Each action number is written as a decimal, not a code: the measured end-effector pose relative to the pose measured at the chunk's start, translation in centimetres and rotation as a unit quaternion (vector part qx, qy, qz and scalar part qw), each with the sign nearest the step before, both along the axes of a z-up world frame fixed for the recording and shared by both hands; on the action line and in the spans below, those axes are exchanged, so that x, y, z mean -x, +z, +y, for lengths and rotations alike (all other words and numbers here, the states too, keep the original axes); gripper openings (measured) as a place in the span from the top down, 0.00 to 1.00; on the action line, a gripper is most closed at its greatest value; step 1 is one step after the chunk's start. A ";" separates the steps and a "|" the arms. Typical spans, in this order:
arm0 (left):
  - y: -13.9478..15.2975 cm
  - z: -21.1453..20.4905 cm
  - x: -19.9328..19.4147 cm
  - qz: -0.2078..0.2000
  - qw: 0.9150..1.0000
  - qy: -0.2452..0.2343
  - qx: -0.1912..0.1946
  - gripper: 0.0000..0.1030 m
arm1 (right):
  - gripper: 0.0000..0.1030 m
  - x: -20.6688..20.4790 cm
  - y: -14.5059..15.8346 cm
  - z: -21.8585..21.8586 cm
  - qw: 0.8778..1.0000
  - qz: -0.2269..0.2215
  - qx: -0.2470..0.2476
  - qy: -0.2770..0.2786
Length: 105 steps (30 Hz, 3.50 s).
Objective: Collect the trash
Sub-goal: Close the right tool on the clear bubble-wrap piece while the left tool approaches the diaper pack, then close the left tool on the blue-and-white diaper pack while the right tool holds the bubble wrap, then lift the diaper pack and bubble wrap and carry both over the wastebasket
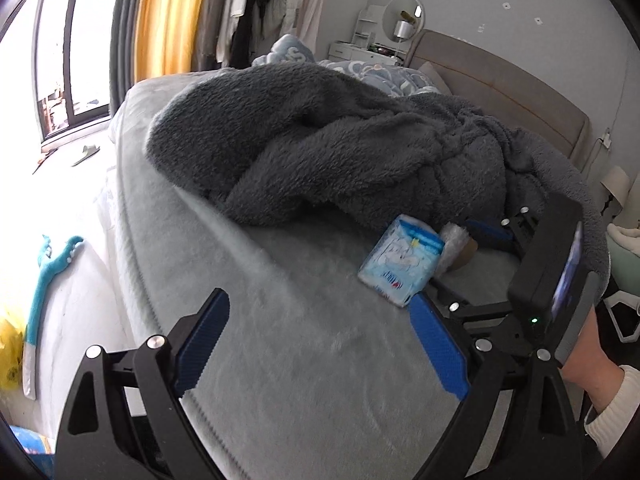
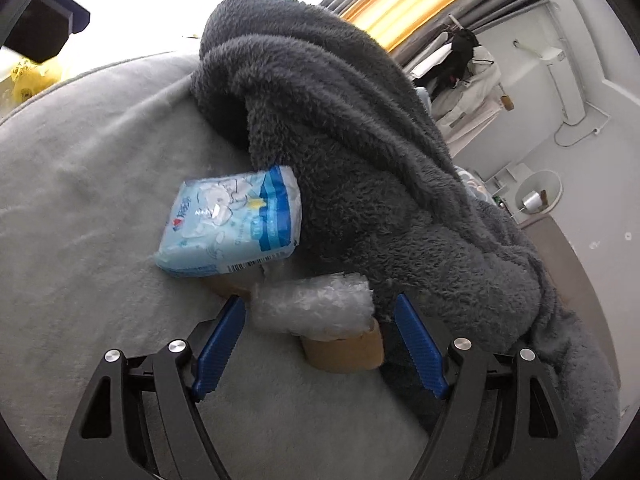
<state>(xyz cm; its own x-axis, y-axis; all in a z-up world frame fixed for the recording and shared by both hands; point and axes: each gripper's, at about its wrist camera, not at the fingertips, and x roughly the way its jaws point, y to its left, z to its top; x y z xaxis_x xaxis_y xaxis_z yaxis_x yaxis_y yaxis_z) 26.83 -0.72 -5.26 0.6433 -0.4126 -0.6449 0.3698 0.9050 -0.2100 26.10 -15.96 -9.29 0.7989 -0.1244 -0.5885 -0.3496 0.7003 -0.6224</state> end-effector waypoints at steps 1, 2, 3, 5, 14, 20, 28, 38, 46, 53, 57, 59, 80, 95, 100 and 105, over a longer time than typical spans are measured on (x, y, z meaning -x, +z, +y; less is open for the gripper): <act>0.0 -0.3 -0.2 -0.004 1.000 -0.004 0.001 0.10 | 0.29 -0.2 0.0 -0.2 1.000 0.006 -0.009 0.000; 0.0 -0.5 -0.5 -0.006 1.000 -0.007 0.002 0.10 | 0.38 -0.4 0.2 -0.5 1.000 0.012 -0.018 -0.001; -0.1 -0.8 -0.8 -0.008 1.000 -0.011 0.004 0.10 | 0.38 -0.5 0.3 -0.8 1.000 0.015 -0.025 -0.001; -0.4 -1.3 -1.3 -0.008 1.000 -0.016 0.007 0.10 | 0.40 -0.8 0.9 -1.5 0.999 0.022 -0.050 0.000; -1.2 -3.9 -3.1 -0.022 0.998 -0.046 0.025 0.10 | 0.40 -1.1 3.3 -4.7 0.984 0.059 -0.169 0.010; -1.8 -6.2 -3.7 -0.038 0.994 -0.097 0.017 0.10 | 0.40 -1.3 4.1 -5.8 0.974 0.080 -0.212 0.018; -3.9 -8.6 -4.7 -0.002 0.990 -0.137 0.032 0.10 | 0.40 0.1 4.0 -6.5 0.960 0.122 -0.248 0.033; -5.1 -9.8 -5.5 0.020 0.990 -0.135 0.041 0.19 | 0.40 0.9 3.9 -7.0 0.949 0.148 -0.277 0.025; -5.3 -10.0 -5.7 0.021 0.993 -0.111 0.025 0.43 | 0.40 2.1 5.3 -6.5 0.940 0.150 -0.303 0.032; -4.4 -10.0 -3.5 0.009 0.994 -0.104 0.026 0.54 | 0.40 3.3 6.9 -6.7 0.933 0.136 -0.331 0.027; -3.8 -10.4 -1.8 -0.003 0.996 -0.093 0.007 0.59 | 0.40 4.0 7.0 -7.0 0.932 0.135 -0.336 0.020; -3.4 -10.2 -1.0 -0.008 0.996 -0.085 0.001 0.61 | 0.40 4.2 7.0 -7.3 0.929 0.136 -0.345 0.012; -2.0 -6.1 6.3 -0.006 1.000 -0.024 -0.013 0.86 | 0.40 9.1 6.1 -7.1 0.905 0.140 -0.399 -0.052; -2.5 -1.2 11.2 -0.003 0.998 0.049 -0.025 0.89 | 0.40 11.5 5.9 -2.9 0.874 0.150 -0.459 -0.048; -2.5 1.6 12.4 0.002 0.996 0.081 -0.026 0.89 | 0.40 11.3 5.6 0.0 0.881 0.161 -0.443 -0.027; -3.2 4.3 12.5 0.015 0.994 0.107 -0.033 0.89 | 0.40 10.6 5.4 1.5 0.880 0.166 -0.445 -0.014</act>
